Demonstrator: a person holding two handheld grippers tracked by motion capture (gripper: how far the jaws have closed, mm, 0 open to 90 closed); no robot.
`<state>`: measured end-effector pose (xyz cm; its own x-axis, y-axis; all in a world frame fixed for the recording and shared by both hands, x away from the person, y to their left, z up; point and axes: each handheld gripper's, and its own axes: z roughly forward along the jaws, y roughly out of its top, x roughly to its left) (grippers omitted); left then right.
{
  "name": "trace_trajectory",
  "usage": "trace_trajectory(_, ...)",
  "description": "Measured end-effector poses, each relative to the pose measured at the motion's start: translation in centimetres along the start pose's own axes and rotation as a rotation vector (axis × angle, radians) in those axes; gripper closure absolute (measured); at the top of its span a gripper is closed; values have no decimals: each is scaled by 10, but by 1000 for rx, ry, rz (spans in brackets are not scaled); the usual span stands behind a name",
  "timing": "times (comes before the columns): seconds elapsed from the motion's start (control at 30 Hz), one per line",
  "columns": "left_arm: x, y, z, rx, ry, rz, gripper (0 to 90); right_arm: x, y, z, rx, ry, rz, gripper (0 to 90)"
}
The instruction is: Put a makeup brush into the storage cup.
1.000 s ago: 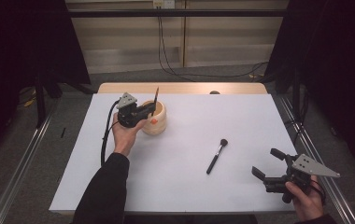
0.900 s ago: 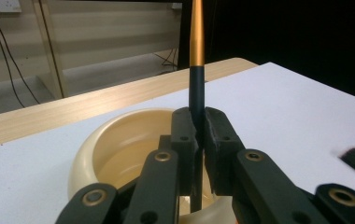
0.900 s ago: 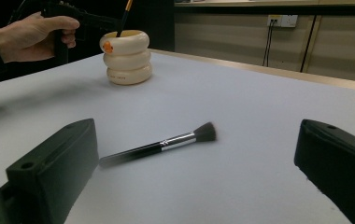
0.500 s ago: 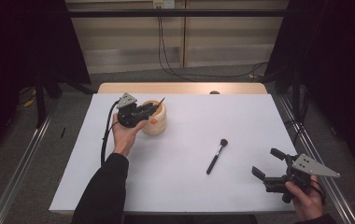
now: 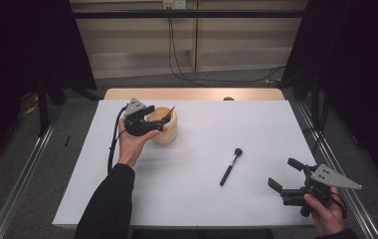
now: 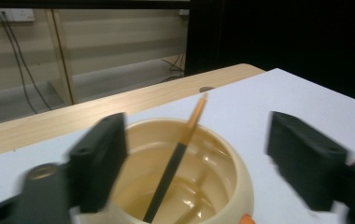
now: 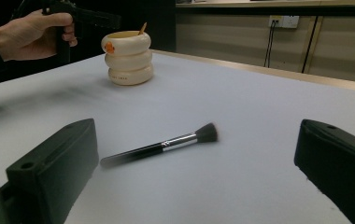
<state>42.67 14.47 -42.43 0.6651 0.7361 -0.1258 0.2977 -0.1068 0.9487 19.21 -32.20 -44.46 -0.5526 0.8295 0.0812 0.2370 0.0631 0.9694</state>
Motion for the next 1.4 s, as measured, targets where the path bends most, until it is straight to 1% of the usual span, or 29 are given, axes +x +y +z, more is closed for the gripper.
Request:
trace_trajectory(0.07, 0, 1, -1, -3, 2, 3, 71, 0, 0, 0, -1, -2, -1, 0)
trace_trajectory(0.2, 0, 3, -3, -7, 1, -1, 31, -1, 0, 0, -1, -4, -2, 0)
trace_trajectory(0.27, 0, 2, -4, -10, -10, 10, 20, -1, 0, 0, -3, -7, -1, 0)
trace_trajectory(0.3, -1, 3, -5, -4, 2, 9, 18, -1, 0, 0, -1, -4, 0, 0)
trace_trajectory(0.33, -2, 3, -5, -10, 1, 1, 18, -1, 0, 0, -1, -5, 0, 0)
trace_trajectory(0.37, -2, 3, -5, -1, -9, 3, 18, 0, 0, 0, -2, -3, 0, 0)
trace_trajectory(0.4, -3, 3, -5, 4, -3, 3, 18, -1, 0, -1, -3, -1, -11, 0)
trace_trajectory(0.43, -4, 3, -5, 6, -7, 3, 18, 0, 0, -1, -7, -1, -12, 0)
trace_trajectory(0.47, -6, 2, -6, 19, -3, 18, 18, 0, 0, 0, -11, -1, -14, 0)
trace_trajectory(0.53, -8, 2, -7, 11, 6, 39, 18, 1, 0, 0, -12, 4, -14, 0)
trace_trajectory(0.6, -10, 2, -9, 2, 11, 46, 18, 0, 0, 0, -15, -4, -7, 0)
trace_trajectory(0.63, -10, 2, -10, 2, 5, 48, 18, 0, 0, -1, -14, -4, -5, 0)
trace_trajectory(0.7, -11, 2, -11, 18, -1, 28, 18, 0, 0, 0, -20, -9, -7, 0)
trace_trajectory(0.73, -12, 2, -14, 14, -7, 17, 18, 0, 0, 0, -18, -7, -5, 0)
trace_trajectory(0.77, -12, 1, -16, 17, -12, 17, 18, 0, 0, 0, -19, -5, -6, 0)
trace_trajectory(0.87, -14, -2, -23, 16, -2, 27, 18, 0, -1, 0, -22, -14, -5, 0)
trace_trajectory(0.9, -15, -3, -25, 11, 2, 21, 18, 1, -1, 0, -19, -9, 4, 0)
trace_trajectory(0.93, -14, -3, -28, 12, -3, 28, 18, 1, -1, 0, -20, -12, 10, 0)
trace_trajectory(0.97, -14, -4, -30, -5, -19, 5, 18, 1, -1, 0, -19, -13, 15, 0)
trace_trajectory(1.03, -15, -4, -34, 8, -2, -12, 18, 1, -1, 0, -20, -14, 15, 0)
trace_trajectory(1.07, -15, -3, -37, 30, -8, -18, 18, 1, -1, 0, -21, -14, 14, 0)
trace_trajectory(1.1, -16, -3, -40, 36, -9, -10, 18, 1, -1, 0, -21, -13, 6, 0)
trace_trajectory(1.13, -17, -4, -43, 30, -15, -4, 18, 1, -1, 0, -21, -15, 11, 0)
trace_trajectory(1.17, -18, -4, -48, 24, -29, 22, 18, 1, -1, 1, -24, -17, 10, 0)
trace_trajectory(1.2, -18, -5, -50, 5, -49, 25, 18, 1, -1, 0, -20, -14, 9, 0)
trace_trajectory(1.27, -21, -6, -54, -9, -49, 23, 18, 1, -1, 0, -21, -16, 17, 0)
trace_trajectory(1.33, -25, -7, -57, -11, -21, 47, 18, 1, -1, 0, -22, -18, 16, 0)
trace_trajectory(1.37, -26, -8, -59, -13, -22, 48, 18, 1, -1, 0, -21, -16, 16, 0)
trace_trajectory(1.4, -26, -8, -60, -19, -30, 61, 18, 1, -1, 0, -23, -15, 13, 0)
